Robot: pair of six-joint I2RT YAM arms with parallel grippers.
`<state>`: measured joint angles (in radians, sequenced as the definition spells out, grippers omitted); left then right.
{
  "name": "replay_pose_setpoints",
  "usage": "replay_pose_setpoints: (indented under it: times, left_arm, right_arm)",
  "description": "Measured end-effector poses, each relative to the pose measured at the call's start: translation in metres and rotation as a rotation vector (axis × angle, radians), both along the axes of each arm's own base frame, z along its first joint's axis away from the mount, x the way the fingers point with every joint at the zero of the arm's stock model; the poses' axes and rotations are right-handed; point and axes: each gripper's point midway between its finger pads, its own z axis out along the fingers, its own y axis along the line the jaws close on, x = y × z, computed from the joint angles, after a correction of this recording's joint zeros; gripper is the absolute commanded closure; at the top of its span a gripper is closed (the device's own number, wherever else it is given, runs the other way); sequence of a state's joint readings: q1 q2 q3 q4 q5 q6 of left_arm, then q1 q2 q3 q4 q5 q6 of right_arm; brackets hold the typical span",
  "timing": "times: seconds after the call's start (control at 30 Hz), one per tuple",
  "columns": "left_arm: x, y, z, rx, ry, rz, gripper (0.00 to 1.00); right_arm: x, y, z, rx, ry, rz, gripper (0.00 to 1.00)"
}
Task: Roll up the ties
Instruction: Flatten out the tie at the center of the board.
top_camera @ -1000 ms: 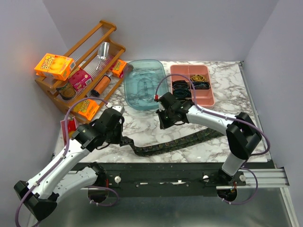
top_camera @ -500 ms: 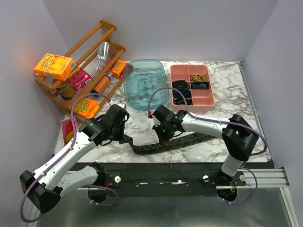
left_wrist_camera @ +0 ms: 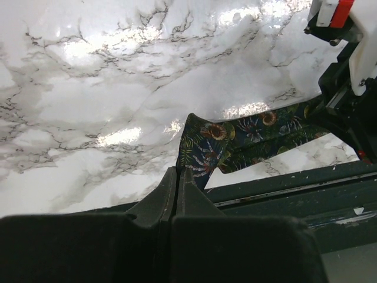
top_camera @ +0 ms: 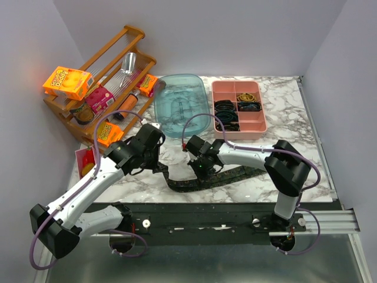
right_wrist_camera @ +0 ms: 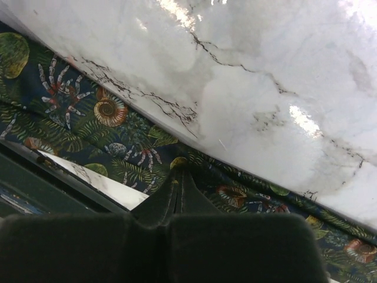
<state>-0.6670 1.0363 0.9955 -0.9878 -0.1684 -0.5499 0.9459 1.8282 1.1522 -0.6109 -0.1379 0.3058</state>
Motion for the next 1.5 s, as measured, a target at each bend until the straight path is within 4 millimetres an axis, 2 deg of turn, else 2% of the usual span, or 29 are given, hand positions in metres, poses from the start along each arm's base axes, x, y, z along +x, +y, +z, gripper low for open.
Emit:
replay_pose_setpoints:
  times: [0.23,0.47,0.67,0.9,1.1,1.5]
  left_arm:
    - [0.007,-0.003,0.007,0.014,-0.015,-0.029,1.0]
    - [0.01,0.0,0.005,0.051,0.002,-0.055,1.0]
    - [0.008,0.005,-0.005,0.101,0.047,-0.074,1.0]
    - [0.008,0.014,-0.025,0.183,0.133,-0.081,1.0]
    - [0.008,0.022,-0.034,0.219,0.181,-0.072,1.0]
    - [0.009,0.025,-0.056,0.282,0.274,-0.075,1.0]
  right_arm:
    - [0.005,-0.004,0.0,-0.018,0.008,-0.074,0.99]
    - [0.031,-0.023,0.0,-0.036,-0.007,-0.167,0.99]
    - [0.047,-0.037,0.0,-0.057,-0.031,-0.216,1.0]
    - [0.052,-0.042,0.001,-0.078,-0.059,-0.197,0.99]
    - [0.056,-0.05,0.002,-0.107,-0.089,-0.179,0.99]
    - [0.055,-0.063,0.009,-0.141,-0.106,-0.103,0.96]
